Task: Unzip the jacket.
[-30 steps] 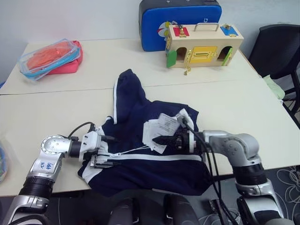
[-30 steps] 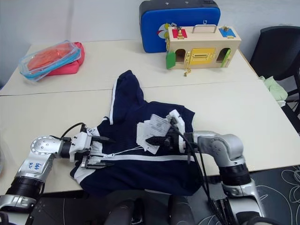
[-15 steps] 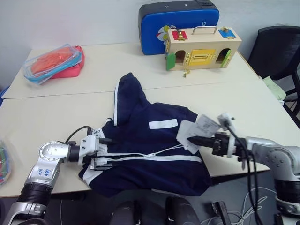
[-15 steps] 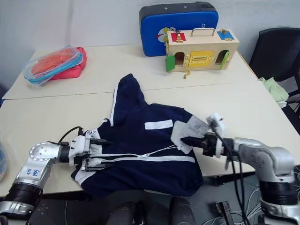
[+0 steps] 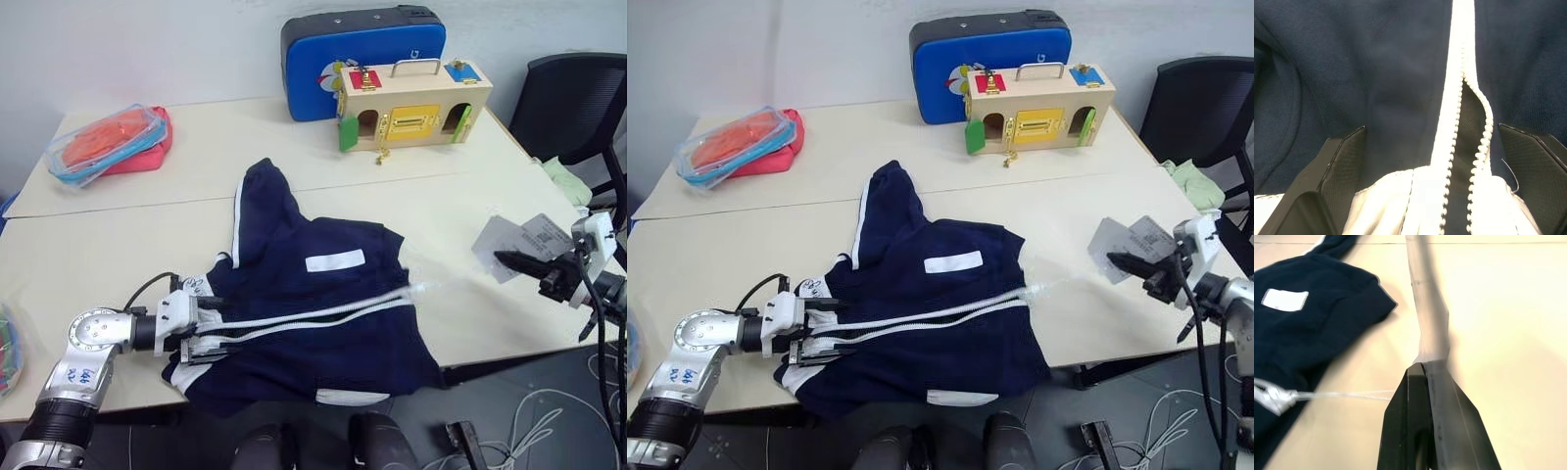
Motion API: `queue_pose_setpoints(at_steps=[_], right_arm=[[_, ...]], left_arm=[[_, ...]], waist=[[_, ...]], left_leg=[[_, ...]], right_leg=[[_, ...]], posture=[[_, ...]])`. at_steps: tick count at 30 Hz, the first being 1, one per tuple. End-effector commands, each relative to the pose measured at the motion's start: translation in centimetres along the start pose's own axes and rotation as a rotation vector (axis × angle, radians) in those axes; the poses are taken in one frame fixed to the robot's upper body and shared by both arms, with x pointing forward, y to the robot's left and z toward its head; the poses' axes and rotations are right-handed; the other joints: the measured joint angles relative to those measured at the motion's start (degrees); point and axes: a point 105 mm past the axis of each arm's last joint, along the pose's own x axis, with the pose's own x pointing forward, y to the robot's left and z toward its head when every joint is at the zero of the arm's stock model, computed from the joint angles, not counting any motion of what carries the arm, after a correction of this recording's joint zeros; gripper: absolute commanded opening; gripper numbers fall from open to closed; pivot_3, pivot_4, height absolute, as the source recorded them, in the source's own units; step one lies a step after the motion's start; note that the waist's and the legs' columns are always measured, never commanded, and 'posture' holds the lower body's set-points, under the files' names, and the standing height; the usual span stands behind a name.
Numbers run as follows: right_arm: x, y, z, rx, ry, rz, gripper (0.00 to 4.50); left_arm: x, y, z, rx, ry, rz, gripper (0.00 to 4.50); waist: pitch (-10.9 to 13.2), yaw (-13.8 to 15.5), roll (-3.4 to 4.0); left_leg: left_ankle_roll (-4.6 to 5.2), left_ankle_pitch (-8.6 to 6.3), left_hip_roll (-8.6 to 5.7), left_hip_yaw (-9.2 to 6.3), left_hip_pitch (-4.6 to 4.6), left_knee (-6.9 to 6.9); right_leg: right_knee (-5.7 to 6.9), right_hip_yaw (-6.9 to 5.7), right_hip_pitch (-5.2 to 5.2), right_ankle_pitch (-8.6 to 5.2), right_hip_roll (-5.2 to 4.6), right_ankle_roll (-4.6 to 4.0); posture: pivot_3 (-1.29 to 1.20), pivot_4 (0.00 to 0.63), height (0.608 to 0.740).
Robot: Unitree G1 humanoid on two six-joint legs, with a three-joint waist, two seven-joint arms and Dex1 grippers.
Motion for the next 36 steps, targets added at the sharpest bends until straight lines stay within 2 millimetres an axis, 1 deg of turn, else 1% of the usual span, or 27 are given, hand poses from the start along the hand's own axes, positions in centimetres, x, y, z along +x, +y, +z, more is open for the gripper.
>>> queue_pose_setpoints(at_steps=[1,4,5,7,8,9,10,11,13,15,16,17,19,21,23,24,25,26,28,29,31,33,34,36], right_arm=[[-0.5,-1.3,1.4,-0.068,-0.008,-0.044,0.02],[-0.2,-1.7,1.4,-0.071,-0.015,-0.062,0.02],[0.0,-1.6,1.3,-0.065,-0.018,-0.059,0.02],[0.4,-0.7,-0.2,-0.028,0.024,-0.022,0.02],[0.3,0.1,-1.3,0.011,0.08,0.021,0.02],[0.2,0.4,-1.7,-0.051,0.086,0.031,0.19],[-0.1,0.7,-2.3,-0.029,0.106,0.043,0.39],[-0.6,1.0,-2.7,-0.036,0.122,0.061,0.6],[-1.9,1.0,-3.1,-0.077,0.126,0.061,1.13],[-3.3,1.3,-3.2,-0.131,0.135,0.092,1.75],[-4.4,1.6,-3.3,-0.152,0.15,0.12,2.06],[-5.3,1.6,-3.2,-0.189,0.152,0.128,2.43],[-7.0,1.6,-2.7,-0.219,0.135,0.13,3.16],[-8.7,2.4,-2.7,-0.307,0.163,0.179,3.79],[-9.3,2.8,-2.0,-0.389,0.148,0.194,4.46],[-9.2,2.9,-1.4,-0.428,0.124,0.189,4.49],[-8.9,3.6,-0.8,-0.496,0.091,0.224,4.49],[-8.5,4.9,-0.9,-0.571,0.09,0.307,4.49],[-7.5,7.7,-1.6,-0.683,0.066,0.482,4.49],[-6.8,9.0,-2.2,-0.685,0.051,0.553,4.49],[-5.2,10.6,-2.9,-0.681,-0.015,0.622,4.49],[-3.7,11.1,-3.3,-0.666,-0.064,0.637,4.49],[-2.9,11.3,-3.6,-0.664,-0.084,0.64,4.49],[-1.9,11.5,-3.9,-0.665,-0.108,0.642,4.49]], left_arm=[[0.1,-2.6,-3.5,-0.123,0.116,-0.065,4.5],[0.2,-2.5,-3.3,-0.114,0.102,-0.05,4.5],[0.3,-2.4,-2.9,-0.118,0.077,-0.041,4.5],[0.4,-2.0,-1.1,-0.125,-0.02,-0.014,4.5],[0.2,-1.8,-0.3,-0.127,-0.054,0.003,4.5],[-0.1,-1.7,0.6,-0.151,-0.087,0.014,4.5],[-0.4,-1.4,1.5,-0.146,-0.117,0.041,4.5],[-0.8,-1.1,2.5,-0.16,-0.152,0.067,4.5],[-2.0,-0.5,4.6,-0.156,-0.211,0.122,4.5],[-3.2,-0.5,5.9,-0.157,-0.237,0.154,4.5],[-3.9,-0.5,6.3,-0.168,-0.248,0.178,4.5],[-4.7,-0.5,6.5,-0.183,-0.25,0.201,4.5],[-6.2,-0.8,6.0,-0.191,-0.213,0.239,4.5],[-7.6,-1.5,4.7,-0.144,-0.116,0.274,4.5],[-8.5,-1.8,3.9,-0.114,-0.059,0.312,4.5],[-8.9,-1.9,3.6,-0.093,-0.049,0.33,4.5],[-9.4,-1.9,3.0,-0.054,0.0,0.364,4.5],[-9.8,-2.0,2.6,-0.029,0.025,0.385,4.5],[-10.0,-2.1,2.2,-0.004,0.048,0.407,4.5],[-9.8,-2.3,2.1,-0.001,0.048,0.4,4.5],[-9.2,-2.6,1.7,0.009,0.053,0.391,4.5],[-8.6,-2.7,1.7,0.019,0.048,0.392,4.5],[-8.2,-2.7,1.9,0.023,0.035,0.394,4.5],[-7.8,-2.8,2.3,0.027,0.02,0.395,4.5]], waist=[[-0.01,0.09,0.02],[-0.02,0.12,0.03],[-0.03,0.11,0.05],[-0.02,0.11,0.04],[-0.01,0.16,0.02],[0.02,0.2,-0.03],[0.07,0.25,-0.11],[0.1,0.27,-0.16],[0.2,0.37,-0.27],[0.38,0.69,-0.56],[0.44,0.9,-0.58],[0.45,1.12,-0.57],[0.46,1.45,-0.58],[0.47,1.43,-0.59],[0.57,1.47,-0.76],[0.63,1.43,-0.83],[0.68,1.38,-0.88],[0.7,1.38,-0.9],[0.71,1.48,-0.93],[0.73,1.54,-0.98],[0.8,1.58,-1.1],[0.84,1.67,-1.11],[0.86,1.67,-1.08],[0.9,1.64,-1.14]], left_leg=[[0.0,0.0,0.0,0.0,0.0,0.0],[0.0,-0.01,0.0,-0.01,0.0,0.0],[0.0,-0.02,-0.01,-0.01,-0.01,0.0],[0.01,-0.02,-0.02,-0.01,-0.01,0.0],[0.02,-0.03,-0.01,-0.01,-0.03,0.0],[0.02,-0.04,-0.01,-0.03,-0.05,-0.01],[0.02,-0.06,0.01,-0.07,-0.06,0.0],[0.04,-0.07,0.01,-0.07,-0.13,0.02],[0.08,-0.09,-0.02,-0.07,-0.17,0.06],[0.09,-0.09,-0.02,-0.09,-0.2,0.09],[0.08,-0.08,-0.02,-0.12,-0.17,0.1],[0.06,-0.1,-0.03,-0.12,-0.18,0.09],[-0.14,-0.22,-0.04,-0.11,-0.15,0.09],[-0.24,-0.29,-0.04,-0.11,-0.13,0.07],[-0.29,-0.33,-0.01,-0.11,-0.13,0.03],[-0.29,-0.35,0.02,-0.11,-0.13,0.03],[-0.15,-0.44,0.02,-0.11,-0.14,0.05],[-0.08,-0.48,0.02,-0.11,-0.14,0.06],[-0.05,-0.5,0.05,-0.13,-0.13,0.04],[-0.08,-0.51,0.09,-0.15,-0.13,-0.03],[-0.14,-0.52,0.11,-0.2,-0.13,-0.09],[-0.42,-0.4,0.12,-0.21,-0.15,-0.09],[-0.43,-0.4,0.11,-0.2,-0.17,-0.07],[-0.4,-0.42,0.08,-0.2,-0.2,-0.01]], right_leg=[[0.0,0.0,0.0,0.0,0.0,0.0],[-0.03,0.0,0.01,0.0,-0.01,-0.01],[-0.03,0.0,0.01,-0.01,-0.03,-0.01],[-0.03,0.02,0.0,0.0,-0.06,-0.01],[-0.04,0.02,0.0,-0.01,-0.06,-0.01],[-0.06,0.0,0.0,-0.01,-0.07,-0.01],[-0.09,0.0,0.01,-0.01,-0.07,-0.02],[-0.09,-0.01,-0.03,-0.01,-0.07,-0.01],[-0.11,-0.01,-0.02,-0.01,-0.11,-0.01],[-0.1,-0.02,-0.02,0.0,-0.12,0.0],[-0.1,-0.03,0.01,0.0,-0.12,0.0],[-0.11,-0.03,0.0,0.0,-0.12,0.0],[-0.13,-0.02,0.03,0.0,-0.13,0.0],[-0.16,-0.02,0.03,0.0,-0.12,0.0],[-0.23,-0.05,0.01,-0.02,-0.08,-0.02],[-0.25,-0.05,0.01,-0.03,-0.06,-0.03],[-0.24,-0.04,0.0,-0.02,-0.06,-0.04],[-0.24,-0.01,-0.01,-0.02,-0.07,-0.05],[-0.25,0.0,-0.03,-0.01,-0.08,-0.08],[-0.29,-0.02,-0.02,-0.04,-0.07,-0.13],[-0.29,-0.08,-0.04,-0.08,-0.07,-0.21],[-0.29,-0.09,-0.06,-0.1,-0.08,-0.24],[-0.31,-0.1,-0.06,-0.1,-0.09,-0.24],[-0.32,-0.09,-0.06,-0.1,-0.11,-0.24]], posture=[[0.0,0.15,0.74],[0.0,0.15,0.74],[0.0,0.15,0.74],[0.0,0.15,0.74],[0.0,0.15,0.74],[0.0,0.15,0.74],[0.0,0.15,0.74],[0.0,0.15,0.74],[0.0,0.15,0.74],[0.0,0.15,0.74],[0.0,0.15,0.74],[0.0,0.15,0.74],[0.0,0.15,0.74],[0.0,0.15,0.74],[0.0,0.15,0.74],[0.0,0.15,0.74],[0.0,0.15,0.74],[0.0,0.15,0.74],[0.0,0.15,0.74],[0.0,0.15,0.74],[0.0,0.15,0.74],[0.0,0.15,0.74],[0.0,0.15,0.74],[0.0,0.15,0.74]])
